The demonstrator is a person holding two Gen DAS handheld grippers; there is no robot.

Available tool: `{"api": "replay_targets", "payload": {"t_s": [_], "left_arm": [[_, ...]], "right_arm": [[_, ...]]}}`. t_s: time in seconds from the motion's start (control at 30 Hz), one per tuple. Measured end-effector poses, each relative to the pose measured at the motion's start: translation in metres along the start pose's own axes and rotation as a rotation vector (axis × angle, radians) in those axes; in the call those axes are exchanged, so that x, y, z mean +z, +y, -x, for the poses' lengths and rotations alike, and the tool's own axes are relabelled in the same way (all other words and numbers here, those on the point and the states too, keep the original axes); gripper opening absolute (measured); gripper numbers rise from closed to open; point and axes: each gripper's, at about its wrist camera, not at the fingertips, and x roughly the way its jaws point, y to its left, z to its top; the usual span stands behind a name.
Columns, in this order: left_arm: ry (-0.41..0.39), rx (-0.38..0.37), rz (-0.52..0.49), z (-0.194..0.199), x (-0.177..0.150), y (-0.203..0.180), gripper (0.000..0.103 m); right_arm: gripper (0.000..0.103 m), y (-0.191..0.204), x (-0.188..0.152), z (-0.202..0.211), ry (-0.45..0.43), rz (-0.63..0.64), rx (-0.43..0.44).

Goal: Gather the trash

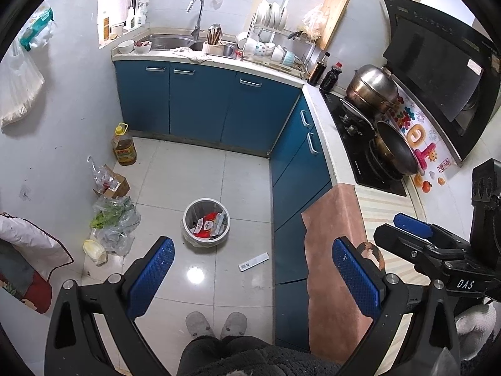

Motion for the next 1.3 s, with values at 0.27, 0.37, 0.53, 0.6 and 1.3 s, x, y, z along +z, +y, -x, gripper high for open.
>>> {"api": "replay_targets", "payload": {"t_s": [0.27,0.37,0.53,0.6,1.3], "left_arm": [[0.006,-0.017,0.002,0.0023,0.0022,-0.0007,0.103],[0.007,-0.018,0.003,0.0026,0.0024,-0.0006,0.103],[0.008,-0.018,0.003,0.0025,0.0022,-0.0004,0.103],[0.009,-0.019,0.002,0.0029,0.0021,-0.0005,0.103],[0.006,-0.019,0.004,0.0025,-0.0035,-0.0033,0.103]], "right_arm": [[0.103,0.0019,-0.0053,0.0008,0.013,0.008,0.008],[0.103,0.0026,-0.0055,0.0016,0.015,0.008,0.010],[0.103,0.0021,-0.0049,0.0020,0.018,0.005,0.010],[0.103,0.0021,-0.0047,0.0020,0.017,0.005,0.010],[0.103,0.0040,-0.0077,0.0020,0.024,0.008,0.015]]}}
